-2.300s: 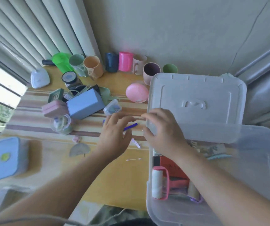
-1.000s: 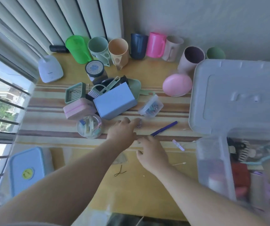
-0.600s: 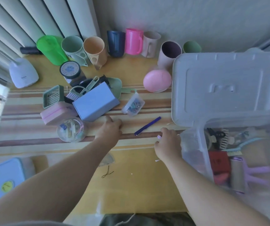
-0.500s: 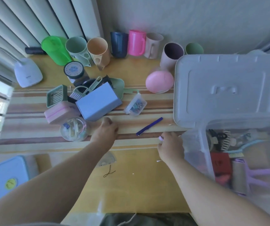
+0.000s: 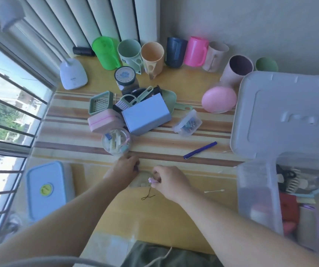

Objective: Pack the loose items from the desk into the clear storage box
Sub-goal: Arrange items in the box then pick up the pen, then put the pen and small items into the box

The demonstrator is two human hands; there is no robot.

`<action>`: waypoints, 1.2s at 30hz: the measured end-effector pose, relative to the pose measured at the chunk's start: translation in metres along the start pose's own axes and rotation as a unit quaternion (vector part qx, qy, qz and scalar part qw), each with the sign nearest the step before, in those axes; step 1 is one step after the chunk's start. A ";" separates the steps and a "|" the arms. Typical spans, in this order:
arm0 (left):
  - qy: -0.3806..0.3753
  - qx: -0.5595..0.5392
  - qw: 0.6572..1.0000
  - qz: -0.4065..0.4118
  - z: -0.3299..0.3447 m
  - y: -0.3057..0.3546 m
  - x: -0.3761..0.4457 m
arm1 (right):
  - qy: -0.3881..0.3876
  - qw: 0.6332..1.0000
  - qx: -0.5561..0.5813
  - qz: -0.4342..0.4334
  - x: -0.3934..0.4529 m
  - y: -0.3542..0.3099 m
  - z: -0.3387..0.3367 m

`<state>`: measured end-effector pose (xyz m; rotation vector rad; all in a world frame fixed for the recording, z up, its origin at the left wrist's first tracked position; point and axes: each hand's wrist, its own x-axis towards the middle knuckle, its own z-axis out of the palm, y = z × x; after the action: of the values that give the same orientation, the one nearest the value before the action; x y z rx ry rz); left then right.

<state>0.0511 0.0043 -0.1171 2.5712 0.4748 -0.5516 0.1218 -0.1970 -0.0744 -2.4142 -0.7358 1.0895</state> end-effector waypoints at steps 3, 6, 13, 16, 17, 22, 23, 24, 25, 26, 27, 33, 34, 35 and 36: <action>0.006 -0.034 0.999 -0.021 0.009 -0.021 -0.021 | 0.010 0.999 -0.050 -0.016 0.015 -0.019 0.017; 0.002 -0.041 0.999 -0.034 0.008 -0.031 -0.045 | 0.002 0.996 -0.083 -0.032 0.021 -0.025 0.027; 0.062 -0.100 0.986 -0.115 0.010 -0.055 -0.085 | 0.005 0.999 -0.025 -0.021 0.021 -0.017 0.038; 0.054 -0.118 0.980 -0.152 0.011 -0.059 -0.091 | 0.018 1.000 -0.021 -0.004 0.022 -0.017 0.043; 0.055 -0.125 0.978 -0.158 0.010 -0.058 -0.093 | 0.027 0.999 -0.030 0.000 0.022 -0.018 0.043; 0.093 -0.143 0.969 -0.177 0.011 -0.046 -0.098 | 0.051 0.994 -0.096 -0.026 0.019 -0.010 0.049; 0.096 -0.146 0.968 -0.178 0.011 -0.043 -0.100 | 0.043 0.993 -0.101 -0.037 0.019 -0.009 0.049; 0.095 -0.147 0.968 -0.179 0.012 -0.041 -0.101 | 0.034 0.993 -0.107 -0.041 0.021 -0.009 0.049; 0.095 -0.148 0.968 -0.181 0.012 -0.041 -0.103 | 0.029 0.993 -0.111 -0.042 0.023 -0.011 0.047; 0.096 -0.151 0.966 -0.186 0.013 -0.042 -0.104 | 0.024 0.992 -0.113 -0.041 0.027 -0.015 0.044; 0.098 -0.153 0.965 -0.191 0.015 -0.043 -0.106 | 0.016 0.992 -0.113 -0.043 0.031 -0.018 0.041; 0.096 -0.143 0.962 -0.211 0.019 -0.044 -0.108 | -0.021 0.994 -0.099 -0.041 0.040 -0.028 0.032; 0.088 -0.138 0.963 -0.214 0.019 -0.044 -0.108 | -0.024 0.996 -0.078 -0.032 0.038 -0.026 0.030; 0.082 -0.141 0.962 -0.217 0.018 -0.043 -0.107 | -0.028 0.998 -0.050 -0.016 0.036 -0.024 0.025; 0.077 -0.156 0.960 -0.219 0.016 -0.040 -0.106 | -0.030 0.999 -0.024 0.000 0.033 -0.020 0.019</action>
<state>-0.0618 0.0053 -0.0966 2.2167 1.1094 -0.3812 0.1198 -0.1584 -0.0941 -2.4307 -0.7896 1.1614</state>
